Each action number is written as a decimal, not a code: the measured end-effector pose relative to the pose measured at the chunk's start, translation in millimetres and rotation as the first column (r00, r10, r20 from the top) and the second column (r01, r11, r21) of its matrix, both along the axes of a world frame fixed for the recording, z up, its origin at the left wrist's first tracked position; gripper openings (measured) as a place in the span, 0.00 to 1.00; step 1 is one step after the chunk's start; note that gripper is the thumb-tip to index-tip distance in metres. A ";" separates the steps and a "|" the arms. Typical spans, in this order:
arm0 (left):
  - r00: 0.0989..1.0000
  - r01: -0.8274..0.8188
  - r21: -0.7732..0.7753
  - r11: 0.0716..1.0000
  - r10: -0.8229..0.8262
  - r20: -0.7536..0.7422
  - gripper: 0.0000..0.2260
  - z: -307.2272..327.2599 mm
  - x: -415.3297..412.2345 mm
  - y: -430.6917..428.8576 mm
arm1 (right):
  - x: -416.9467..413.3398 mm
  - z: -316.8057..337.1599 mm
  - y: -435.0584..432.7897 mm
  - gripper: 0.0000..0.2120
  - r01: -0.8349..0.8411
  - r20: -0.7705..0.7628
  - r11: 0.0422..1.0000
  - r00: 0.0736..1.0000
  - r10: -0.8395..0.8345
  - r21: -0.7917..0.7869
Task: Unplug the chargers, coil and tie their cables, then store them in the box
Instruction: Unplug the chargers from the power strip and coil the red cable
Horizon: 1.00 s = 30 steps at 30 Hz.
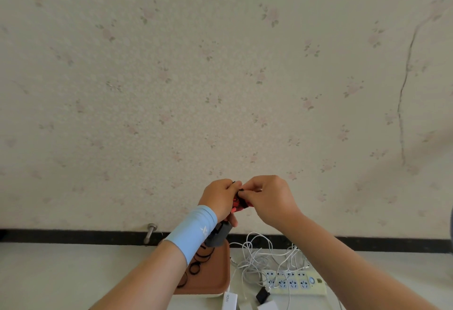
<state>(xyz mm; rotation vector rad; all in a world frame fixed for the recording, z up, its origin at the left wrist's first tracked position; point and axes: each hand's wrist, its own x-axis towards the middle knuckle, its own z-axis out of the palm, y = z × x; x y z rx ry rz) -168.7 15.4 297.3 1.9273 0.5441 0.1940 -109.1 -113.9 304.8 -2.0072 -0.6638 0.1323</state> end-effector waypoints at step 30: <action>0.989 0.131 0.049 0.990 -0.134 0.058 0.19 7.5 -5.2 7.7 | 15.8 1.6 -17.9 0.06 -0.282 -0.135 0.915 0.958 0.252 -0.290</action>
